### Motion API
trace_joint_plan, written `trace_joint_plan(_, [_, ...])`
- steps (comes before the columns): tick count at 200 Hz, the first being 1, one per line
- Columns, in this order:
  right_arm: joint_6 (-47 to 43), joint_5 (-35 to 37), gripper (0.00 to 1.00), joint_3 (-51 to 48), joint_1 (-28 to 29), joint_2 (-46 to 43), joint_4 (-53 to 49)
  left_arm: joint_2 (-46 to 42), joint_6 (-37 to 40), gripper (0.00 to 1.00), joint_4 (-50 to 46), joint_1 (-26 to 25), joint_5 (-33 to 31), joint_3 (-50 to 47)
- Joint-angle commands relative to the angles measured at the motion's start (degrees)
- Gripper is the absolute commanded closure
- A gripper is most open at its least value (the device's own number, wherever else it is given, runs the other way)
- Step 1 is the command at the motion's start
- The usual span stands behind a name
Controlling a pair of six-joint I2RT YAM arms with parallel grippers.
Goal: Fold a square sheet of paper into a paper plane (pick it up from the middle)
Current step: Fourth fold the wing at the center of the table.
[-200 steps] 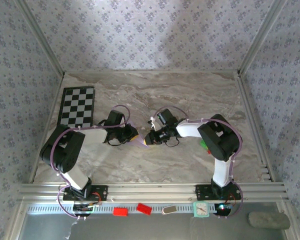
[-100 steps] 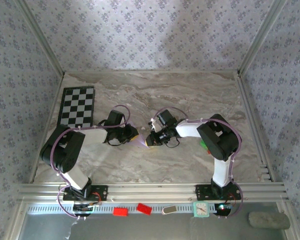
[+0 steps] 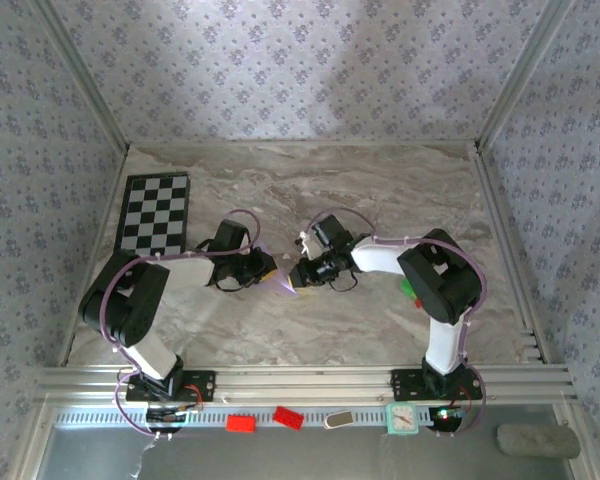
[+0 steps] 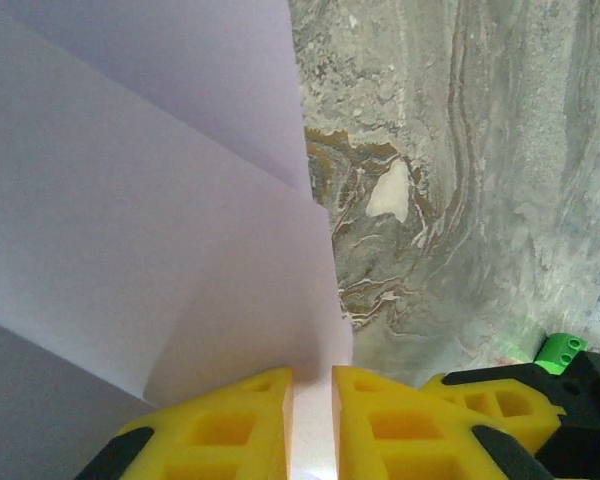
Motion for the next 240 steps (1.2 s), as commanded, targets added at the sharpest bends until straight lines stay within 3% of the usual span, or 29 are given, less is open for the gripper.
trace_joint_plan(1, [-2.4,1.5,0.78,3.2,1.2,1.3,-2.3,-2.3,0.6,0.83,0.2,-0.4,0.9,0.5])
trace_joint_plan(100, [-4.7,4.0,0.74,6.8,2.6,4.5,-3.9,-2.7,0.3,0.83,0.2,-0.4,0.9,0.3])
trace_joint_plan(240, [-4.5,8.6,0.69,3.0,2.8,-0.5,-2.5,-2.2,0.2,0.82,-0.4,-0.3,0.3,0.8])
